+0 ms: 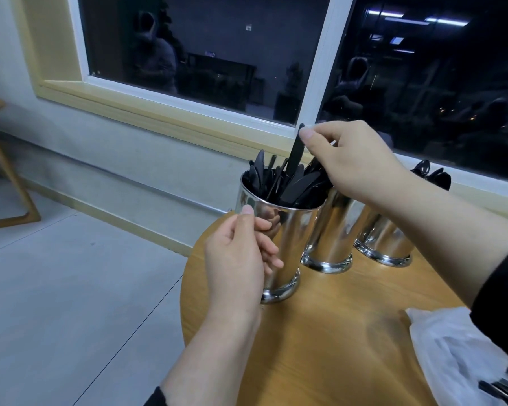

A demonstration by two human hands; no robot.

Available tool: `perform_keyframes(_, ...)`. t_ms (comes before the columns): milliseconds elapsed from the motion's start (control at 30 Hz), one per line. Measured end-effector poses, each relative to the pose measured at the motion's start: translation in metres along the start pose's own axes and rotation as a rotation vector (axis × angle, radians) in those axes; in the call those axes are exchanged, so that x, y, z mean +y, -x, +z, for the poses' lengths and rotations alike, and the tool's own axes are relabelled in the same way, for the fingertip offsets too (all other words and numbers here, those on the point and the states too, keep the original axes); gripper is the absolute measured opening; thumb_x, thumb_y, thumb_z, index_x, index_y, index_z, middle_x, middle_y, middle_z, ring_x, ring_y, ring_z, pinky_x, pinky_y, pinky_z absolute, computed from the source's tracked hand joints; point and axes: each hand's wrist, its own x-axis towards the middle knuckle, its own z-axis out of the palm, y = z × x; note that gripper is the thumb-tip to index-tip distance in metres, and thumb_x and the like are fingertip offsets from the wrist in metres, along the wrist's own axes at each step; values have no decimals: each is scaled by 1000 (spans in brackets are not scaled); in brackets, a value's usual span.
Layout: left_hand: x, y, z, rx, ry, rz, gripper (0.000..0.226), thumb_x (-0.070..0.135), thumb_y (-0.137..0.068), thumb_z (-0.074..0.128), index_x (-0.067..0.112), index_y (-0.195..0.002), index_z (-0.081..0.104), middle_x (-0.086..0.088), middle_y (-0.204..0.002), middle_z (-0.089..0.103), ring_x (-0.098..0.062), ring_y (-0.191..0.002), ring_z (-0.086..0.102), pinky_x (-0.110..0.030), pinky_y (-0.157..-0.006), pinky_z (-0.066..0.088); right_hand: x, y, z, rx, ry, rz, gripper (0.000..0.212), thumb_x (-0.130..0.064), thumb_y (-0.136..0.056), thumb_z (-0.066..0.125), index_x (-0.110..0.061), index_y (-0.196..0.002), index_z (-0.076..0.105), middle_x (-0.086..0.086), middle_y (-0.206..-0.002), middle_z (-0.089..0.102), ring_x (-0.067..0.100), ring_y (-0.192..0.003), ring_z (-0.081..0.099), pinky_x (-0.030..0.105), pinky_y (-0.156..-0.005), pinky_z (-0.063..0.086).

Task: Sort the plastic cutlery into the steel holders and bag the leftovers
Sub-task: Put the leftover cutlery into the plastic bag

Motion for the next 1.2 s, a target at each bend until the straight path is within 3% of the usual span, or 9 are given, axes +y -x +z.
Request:
perform_keyframes(100,-1,2,3,-12,-2,-6,39,28,-108,49,8,-78,64,-7,-53,55,-23,-43,54,-26,-42,36,3,1,-1,25,20,-2,32,-38,-106,47,-17,-115,69,-11,-79,57,1,-62,47,13,-63,36)
perform_keyframes(167,-2,3,5,-23,-3,-2,40,29,-108,49,9,-77,64,-8,-54,55,-23,-43,54,-27,-42,36,3,-1,-2,40,22,-7,33,-39,-105,49,-28,-134,62,-18,-101,61,0,-89,53,20,-83,39)
perform_keyframes(233,-4,4,6,-28,-5,4,40,29,-108,49,10,-76,65,-8,-54,54,-24,-45,54,-28,-43,36,1,-5,-5,47,46,-22,33,-36,-105,50,-29,-135,62,-20,-105,59,4,-100,51,24,-90,39)
perform_keyframes(367,-5,3,7,-32,-15,10,40,28,-108,49,10,-76,64,-9,-55,54,-25,-45,54,-28,-42,36,0,-11,-6,4,89,-21,20,-31,-102,58,-26,-108,76,-15,-88,67,5,-75,60,20,-64,45)
perform_keyframes(600,-6,3,9,-38,-43,37,40,28,-108,49,11,-75,64,-8,-52,53,-24,-43,53,-27,-42,35,6,-5,2,-79,266,-127,43,-35,-103,49,0,-96,72,20,-98,67,34,-92,61,40,-81,50)
perform_keyframes(733,-6,11,11,-84,-102,90,47,34,-107,49,14,-69,65,-8,-48,50,-26,-41,49,-26,-42,36,13,12,-21,160,50,-98,34,-35,-105,47,-17,-104,76,-3,-101,67,13,-92,59,27,-77,42)
perform_keyframes(833,-9,19,18,-157,-135,114,50,36,-107,50,13,-65,65,-10,-48,50,-26,-41,47,-25,-41,37,25,51,-44,198,-40,-107,24,-34,-103,53,-29,-101,76,-12,-92,70,1,-80,60,13,-66,40)
perform_keyframes(1000,-20,44,39,-407,-307,235,42,35,-106,50,16,-74,68,-8,-55,59,-17,-46,53,-24,-48,44,74,143,-90,187,8,1,23,-27,-102,57,-25,-86,74,-4,-78,70,17,-74,63,35,-70,47)
perform_keyframes(1200,-57,86,87,-754,-577,477,21,34,-100,58,26,-85,70,7,-73,65,-11,-66,58,-24,-62,45,134,254,-151,173,119,287,26,-33,-94,62,-28,-69,68,-9,-66,68,15,-62,63,30,-59,46)
